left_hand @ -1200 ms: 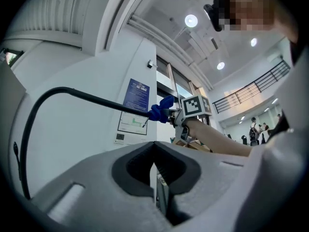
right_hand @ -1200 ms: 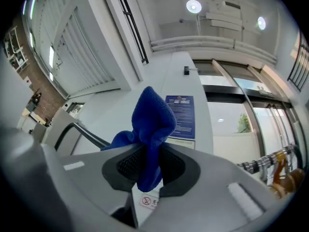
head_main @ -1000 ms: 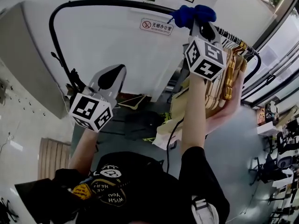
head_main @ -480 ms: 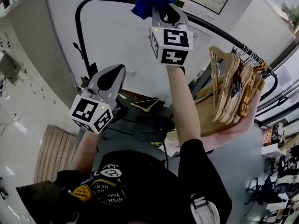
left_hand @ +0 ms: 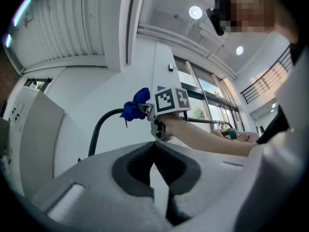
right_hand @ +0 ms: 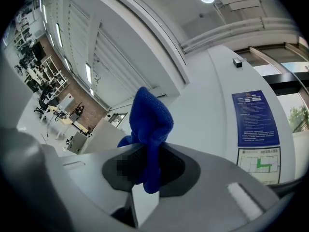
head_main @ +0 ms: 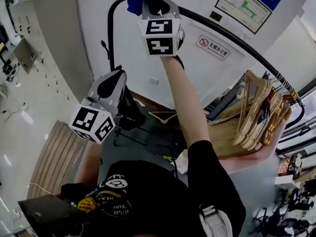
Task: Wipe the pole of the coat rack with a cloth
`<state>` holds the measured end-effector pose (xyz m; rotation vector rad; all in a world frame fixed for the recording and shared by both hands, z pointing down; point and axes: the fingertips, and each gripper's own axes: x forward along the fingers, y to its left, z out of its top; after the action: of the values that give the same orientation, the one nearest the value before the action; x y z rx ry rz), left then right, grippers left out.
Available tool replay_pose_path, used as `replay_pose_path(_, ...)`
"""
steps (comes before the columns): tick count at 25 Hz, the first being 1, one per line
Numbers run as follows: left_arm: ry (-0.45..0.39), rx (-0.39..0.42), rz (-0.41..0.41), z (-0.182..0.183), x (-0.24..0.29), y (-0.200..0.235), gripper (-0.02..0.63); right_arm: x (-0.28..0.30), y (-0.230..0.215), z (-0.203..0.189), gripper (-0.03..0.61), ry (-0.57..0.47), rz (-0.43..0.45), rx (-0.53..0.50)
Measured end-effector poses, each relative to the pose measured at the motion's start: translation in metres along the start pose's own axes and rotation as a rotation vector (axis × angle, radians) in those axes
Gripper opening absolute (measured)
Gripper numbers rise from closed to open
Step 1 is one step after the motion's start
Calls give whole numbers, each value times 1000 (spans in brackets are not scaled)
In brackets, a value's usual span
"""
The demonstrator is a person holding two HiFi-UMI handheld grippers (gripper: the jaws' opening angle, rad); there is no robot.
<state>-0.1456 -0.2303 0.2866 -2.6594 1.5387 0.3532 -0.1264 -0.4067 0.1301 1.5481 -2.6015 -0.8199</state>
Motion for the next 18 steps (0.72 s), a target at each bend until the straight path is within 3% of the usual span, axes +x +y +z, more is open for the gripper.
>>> replay_pose_path(4, 1, -5, -28, -2, 11, -10, 0, -27, -28, -3, 71, -8, -26, 9)
replay_pose_path(8, -4, -9, -105, -3, 26, -37, 0, -90, -83, -9, 71, -5, -108, 20)
replay_pose_path(18, 1, -28, -295, -10, 73, -120, 0, -262, -246, -41, 71, 48, -470, 72)
